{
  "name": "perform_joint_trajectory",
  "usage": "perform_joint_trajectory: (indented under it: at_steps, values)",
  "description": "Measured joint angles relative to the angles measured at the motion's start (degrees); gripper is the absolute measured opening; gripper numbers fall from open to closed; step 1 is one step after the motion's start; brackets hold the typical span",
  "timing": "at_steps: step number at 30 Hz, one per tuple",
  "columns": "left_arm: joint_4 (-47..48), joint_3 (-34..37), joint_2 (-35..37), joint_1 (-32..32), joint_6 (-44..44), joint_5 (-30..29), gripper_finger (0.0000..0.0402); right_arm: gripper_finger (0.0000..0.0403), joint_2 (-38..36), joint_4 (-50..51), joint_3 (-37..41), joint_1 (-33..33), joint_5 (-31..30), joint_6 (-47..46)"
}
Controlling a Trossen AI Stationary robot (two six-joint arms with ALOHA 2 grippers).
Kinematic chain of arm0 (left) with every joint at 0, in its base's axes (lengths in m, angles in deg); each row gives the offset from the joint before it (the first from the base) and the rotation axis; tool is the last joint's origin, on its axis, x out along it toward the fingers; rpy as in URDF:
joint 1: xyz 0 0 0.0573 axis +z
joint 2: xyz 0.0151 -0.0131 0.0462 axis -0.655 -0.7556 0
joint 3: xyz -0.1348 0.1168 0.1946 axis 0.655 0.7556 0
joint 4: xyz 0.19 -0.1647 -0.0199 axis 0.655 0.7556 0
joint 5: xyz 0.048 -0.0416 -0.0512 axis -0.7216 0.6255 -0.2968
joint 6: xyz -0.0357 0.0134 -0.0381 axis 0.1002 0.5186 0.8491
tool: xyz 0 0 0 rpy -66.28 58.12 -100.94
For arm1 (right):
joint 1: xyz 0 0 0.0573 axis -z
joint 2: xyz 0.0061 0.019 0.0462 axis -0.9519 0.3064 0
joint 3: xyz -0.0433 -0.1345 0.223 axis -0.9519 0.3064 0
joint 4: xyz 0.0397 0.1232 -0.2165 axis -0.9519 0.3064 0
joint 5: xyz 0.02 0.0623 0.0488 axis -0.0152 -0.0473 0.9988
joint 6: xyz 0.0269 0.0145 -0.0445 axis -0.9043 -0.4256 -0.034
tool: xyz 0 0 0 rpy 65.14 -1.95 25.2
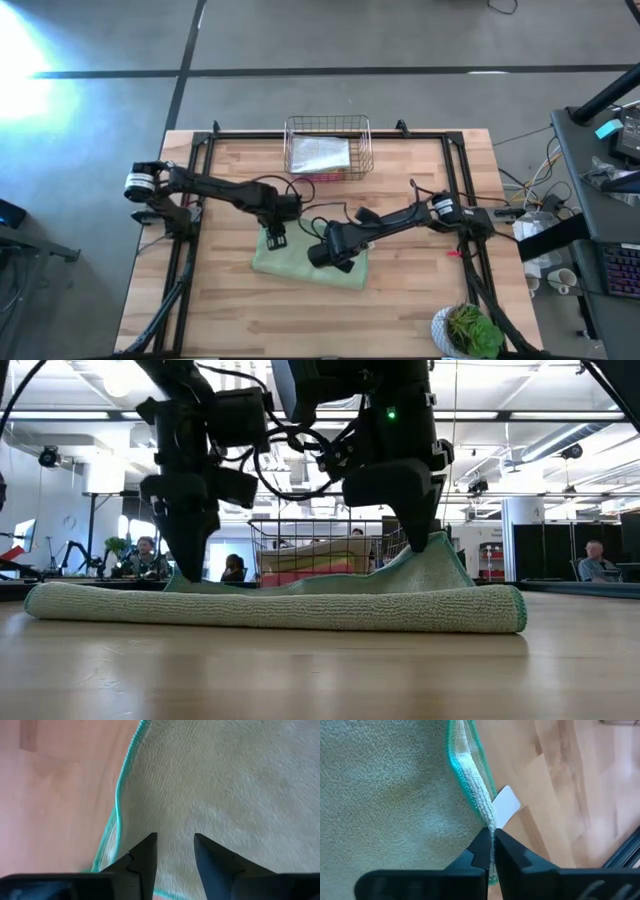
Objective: Fold microfiber towels
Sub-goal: Fold the light green microfiber cloth
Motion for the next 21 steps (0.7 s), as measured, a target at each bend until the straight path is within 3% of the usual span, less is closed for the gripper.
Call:
perform_joint_trajectory:
  at_steps: [13, 21]
  values:
    - [1.73, 0.07, 8.39, 0.00, -0.09, -0.83, 0.0113, 0.0092, 0.00, 1.03, 0.00, 2.81, -3.16, 3.85]
    - [1.65, 1.57, 12.82, -4.45, 4.56, 3.63, 0.0113, 0.0106, -3.42, 3.85, 0.02, 2.65, -2.95, 5.26]
